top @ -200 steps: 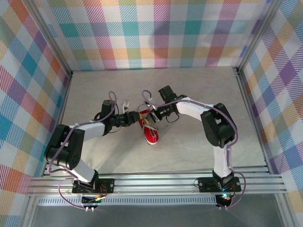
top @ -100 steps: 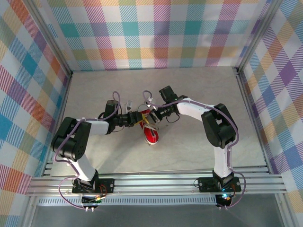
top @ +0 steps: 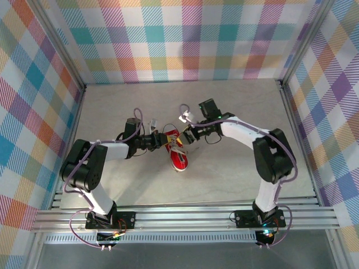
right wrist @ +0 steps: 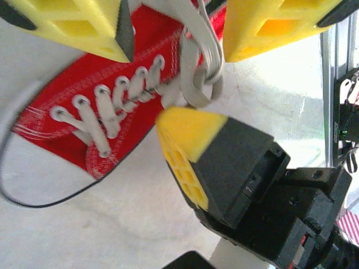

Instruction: Tie the shoes

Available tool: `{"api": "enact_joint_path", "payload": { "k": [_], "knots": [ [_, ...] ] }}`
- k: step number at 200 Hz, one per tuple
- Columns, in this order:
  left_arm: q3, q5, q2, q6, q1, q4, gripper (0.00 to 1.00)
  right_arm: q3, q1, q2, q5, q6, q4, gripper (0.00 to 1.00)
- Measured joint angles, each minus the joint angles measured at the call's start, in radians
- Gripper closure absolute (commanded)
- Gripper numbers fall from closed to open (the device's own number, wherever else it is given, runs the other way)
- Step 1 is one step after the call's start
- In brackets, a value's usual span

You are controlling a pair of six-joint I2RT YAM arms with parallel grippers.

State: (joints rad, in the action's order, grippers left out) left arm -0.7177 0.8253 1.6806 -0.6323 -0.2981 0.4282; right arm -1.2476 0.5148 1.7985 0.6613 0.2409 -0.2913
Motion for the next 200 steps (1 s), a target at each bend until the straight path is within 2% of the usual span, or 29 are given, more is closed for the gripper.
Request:
{"api": "enact_joint_path", "payload": {
  "k": [27, 67, 162, 183, 200],
  "knots": [
    [-0.031, -0.018, -0.054, 0.053, -0.002, -0.066, 1.00, 0.076, -0.042, -0.067, 0.000, -0.009, 0.005, 0.51],
    [-0.050, -0.041, -0.097, 0.110, -0.021, -0.118, 1.00, 0.201, -0.032, -0.058, 0.002, -0.065, 0.015, 0.50],
    [-0.063, -0.072, -0.098, 0.154, -0.042, -0.193, 1.00, 0.170, 0.009, 0.023, 0.036, -0.113, 0.019, 0.50],
    [-0.071, -0.077, -0.099, 0.156, -0.043, -0.196, 1.00, 0.157, 0.021, 0.035, 0.041, -0.120, 0.020, 0.53],
    [-0.082, -0.079, -0.099, 0.159, -0.043, -0.207, 1.00, 0.144, 0.025, 0.051, 0.042, -0.121, 0.016, 0.61]
  ]
}}
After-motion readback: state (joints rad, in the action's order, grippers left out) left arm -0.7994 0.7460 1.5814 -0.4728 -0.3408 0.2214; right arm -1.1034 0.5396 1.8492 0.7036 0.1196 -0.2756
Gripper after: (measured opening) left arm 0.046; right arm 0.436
